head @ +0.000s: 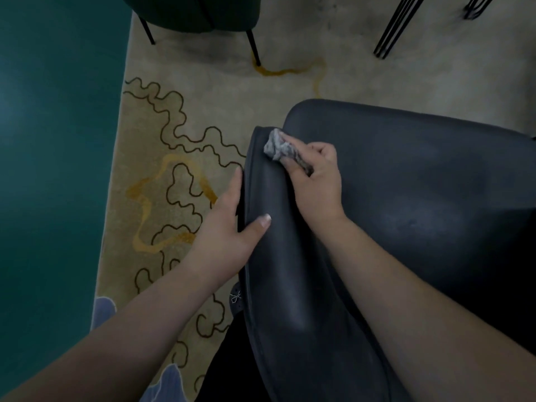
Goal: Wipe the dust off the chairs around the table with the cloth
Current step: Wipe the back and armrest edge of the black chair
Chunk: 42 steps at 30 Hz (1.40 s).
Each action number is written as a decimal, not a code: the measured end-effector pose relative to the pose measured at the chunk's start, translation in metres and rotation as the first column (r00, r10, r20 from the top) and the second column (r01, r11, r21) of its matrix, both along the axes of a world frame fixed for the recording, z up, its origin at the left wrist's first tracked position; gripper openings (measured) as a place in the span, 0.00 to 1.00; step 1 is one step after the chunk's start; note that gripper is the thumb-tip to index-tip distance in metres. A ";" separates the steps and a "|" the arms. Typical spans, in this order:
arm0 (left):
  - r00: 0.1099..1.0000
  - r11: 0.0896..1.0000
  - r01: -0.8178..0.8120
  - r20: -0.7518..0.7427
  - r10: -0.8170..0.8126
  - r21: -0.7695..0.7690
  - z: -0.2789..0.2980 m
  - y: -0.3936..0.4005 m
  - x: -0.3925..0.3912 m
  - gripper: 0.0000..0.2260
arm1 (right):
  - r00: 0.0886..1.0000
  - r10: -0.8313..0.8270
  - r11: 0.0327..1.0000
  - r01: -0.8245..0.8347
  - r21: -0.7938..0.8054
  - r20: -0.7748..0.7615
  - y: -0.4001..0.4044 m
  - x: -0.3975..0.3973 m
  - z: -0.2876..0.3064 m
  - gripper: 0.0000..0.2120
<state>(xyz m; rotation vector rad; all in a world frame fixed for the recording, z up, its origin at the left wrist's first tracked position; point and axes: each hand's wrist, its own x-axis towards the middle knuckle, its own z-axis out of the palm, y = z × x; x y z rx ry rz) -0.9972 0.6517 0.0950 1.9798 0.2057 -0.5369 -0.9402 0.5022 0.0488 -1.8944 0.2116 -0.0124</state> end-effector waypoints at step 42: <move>0.941 0.963 -0.198 0.310 0.134 0.184 -0.024 -0.020 -0.003 0.24 | 0.987 0.118 0.993 -0.117 -0.012 0.108 -0.017 -0.101 0.009 0.22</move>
